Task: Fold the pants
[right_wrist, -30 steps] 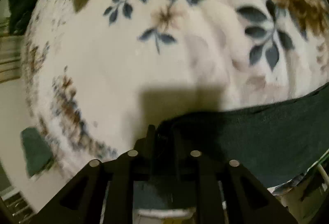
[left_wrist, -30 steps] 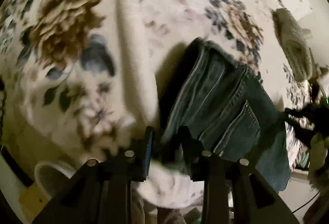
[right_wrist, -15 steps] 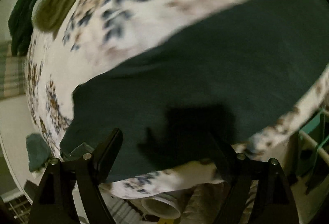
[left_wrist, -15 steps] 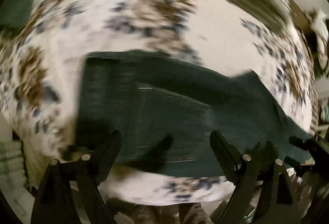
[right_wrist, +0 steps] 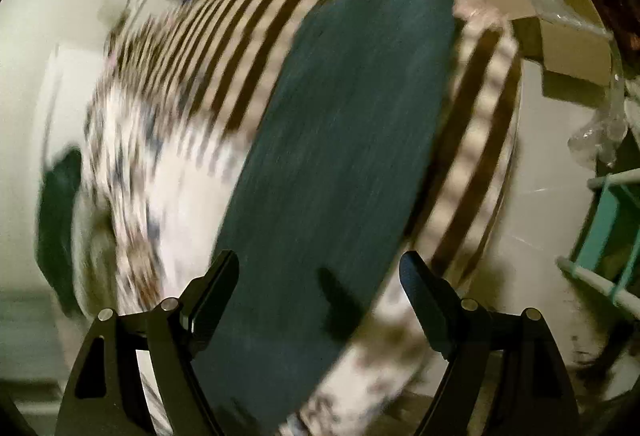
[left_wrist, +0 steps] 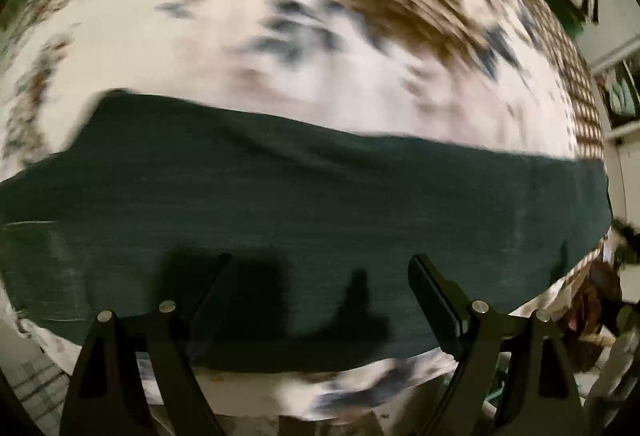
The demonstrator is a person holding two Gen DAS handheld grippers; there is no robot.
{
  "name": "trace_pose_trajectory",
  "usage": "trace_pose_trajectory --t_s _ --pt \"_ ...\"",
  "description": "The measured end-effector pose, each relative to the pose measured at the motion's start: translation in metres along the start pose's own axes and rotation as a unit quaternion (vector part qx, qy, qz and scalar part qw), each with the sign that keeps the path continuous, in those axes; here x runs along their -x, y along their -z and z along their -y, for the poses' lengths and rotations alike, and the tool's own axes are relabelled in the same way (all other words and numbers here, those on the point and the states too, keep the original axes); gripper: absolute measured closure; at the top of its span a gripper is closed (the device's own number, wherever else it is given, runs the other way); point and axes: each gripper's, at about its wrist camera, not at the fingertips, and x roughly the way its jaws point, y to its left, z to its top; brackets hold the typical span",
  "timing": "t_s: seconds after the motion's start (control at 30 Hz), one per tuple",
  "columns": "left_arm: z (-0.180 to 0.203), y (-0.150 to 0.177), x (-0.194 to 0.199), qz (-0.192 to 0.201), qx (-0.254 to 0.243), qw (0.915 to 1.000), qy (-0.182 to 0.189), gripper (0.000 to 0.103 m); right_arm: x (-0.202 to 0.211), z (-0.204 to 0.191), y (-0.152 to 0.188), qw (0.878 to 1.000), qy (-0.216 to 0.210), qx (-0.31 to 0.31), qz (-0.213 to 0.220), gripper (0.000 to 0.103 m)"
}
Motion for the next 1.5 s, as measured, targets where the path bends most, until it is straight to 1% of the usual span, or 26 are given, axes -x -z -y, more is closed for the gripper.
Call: trace_pose_trajectory --t_s 0.07,0.13,0.17,0.2,0.23,0.3,0.37,0.43,0.5,0.57,0.63,0.67,0.77,0.83,0.93,0.97,1.0,1.07,1.1,1.13,1.2,1.33,1.37,1.47,1.5 --pt "0.023 -0.006 -0.021 -0.018 -0.008 0.9998 0.004 0.017 -0.002 0.023 -0.035 0.999 -0.024 -0.021 0.006 0.018" --pt "0.036 -0.014 -0.044 -0.028 -0.009 0.9995 -0.008 0.017 -0.010 0.037 -0.059 0.999 -0.040 -0.031 0.002 0.018" --pt "0.038 -0.017 -0.053 -0.033 -0.006 0.9993 -0.018 0.012 -0.016 0.047 -0.074 0.999 -0.042 -0.033 -0.003 0.018" --pt "0.037 -0.021 -0.061 -0.035 0.002 0.9992 -0.019 0.007 -0.023 0.053 -0.082 0.999 -0.043 -0.032 -0.007 0.018" --pt "0.036 -0.024 -0.063 -0.030 0.011 0.9994 -0.014 0.000 -0.028 0.059 -0.090 0.998 -0.046 -0.032 -0.011 0.018" --pt "0.033 -0.030 -0.066 -0.031 0.028 0.9990 -0.018 0.000 -0.037 0.067 -0.099 0.997 -0.068 -0.034 -0.016 0.018" --pt "0.032 -0.032 -0.067 -0.028 0.034 0.9988 -0.022 0.000 -0.038 0.071 -0.107 0.995 -0.097 -0.030 -0.008 0.018" --pt "0.034 -0.032 -0.068 -0.017 0.037 0.9989 -0.023 0.000 -0.039 0.072 -0.112 0.992 -0.122 -0.023 0.001 0.018" --pt "0.033 -0.027 -0.068 0.000 0.040 0.9989 -0.024 0.000 -0.041 0.075 -0.117 0.989 -0.145 -0.029 0.009 0.018" --pt "0.033 -0.024 -0.068 0.002 0.046 0.9985 -0.028 0.000 -0.045 0.075 -0.123 0.984 -0.172 -0.036 0.015 0.018" --pt "0.031 -0.021 -0.067 0.000 0.048 0.9983 -0.031 0.000 -0.049 0.073 -0.132 0.978 -0.204 -0.043 0.017 0.019" --pt "0.031 -0.022 -0.068 -0.001 0.049 0.9983 -0.031 0.000 -0.054 0.070 -0.138 0.972 -0.228 -0.046 0.013 0.019" --pt "0.036 -0.028 -0.070 -0.003 0.050 0.9982 -0.033 0.000 -0.073 0.056 -0.150 0.959 -0.282 -0.029 -0.014 0.019" --pt "0.044 -0.026 -0.071 -0.003 0.050 0.9981 -0.035 0.000 -0.086 0.044 -0.153 0.959 -0.281 0.004 -0.028 0.020" --pt "0.049 -0.030 -0.071 0.000 0.053 0.9979 -0.039 0.000 -0.092 0.031 -0.152 0.962 -0.267 0.042 -0.033 0.023" --pt "0.045 -0.027 -0.069 0.002 0.053 0.9978 -0.039 0.000 -0.092 0.030 -0.150 0.963 -0.264 0.047 -0.034 0.031" --pt "0.045 -0.027 -0.069 0.004 0.054 0.9977 -0.040 0.000 -0.096 0.029 -0.150 0.964 -0.258 0.050 -0.038 0.052" --pt "0.045 -0.025 -0.069 0.007 0.053 0.9977 -0.041 0.000 -0.104 0.032 -0.150 0.969 -0.238 0.042 -0.041 0.080" --pt "0.045 -0.024 -0.069 0.008 0.052 0.9978 -0.041 0.000 -0.106 0.033 -0.149 0.970 -0.237 0.039 -0.037 0.083" --pt "0.045 -0.024 -0.070 0.009 0.051 0.9978 -0.041 0.000 -0.107 0.031 -0.148 0.971 -0.232 0.039 -0.033 0.084" --pt "0.043 -0.022 -0.070 0.011 0.049 0.9979 -0.040 0.000 -0.104 0.023 -0.144 0.975 -0.215 0.044 -0.019 0.087" --pt "0.044 -0.012 -0.063 0.011 0.040 0.9982 -0.044 0.000 -0.085 0.011 -0.134 0.980 -0.192 0.051 0.000 0.090" --pt "0.045 -0.011 -0.060 0.011 0.035 0.9981 -0.050 0.000 -0.079 0.004 -0.131 0.981 -0.183 0.059 0.007 0.090" --pt "0.061 -0.011 -0.047 0.020 0.000 0.9948 -0.099 0.000 -0.057 -0.011 -0.122 0.981 -0.175 0.077 0.023 0.091" --pt "0.065 -0.009 -0.043 0.024 -0.009 0.9938 -0.108 0.000 -0.047 -0.016 -0.118 0.981 -0.172 0.084 0.028 0.091"
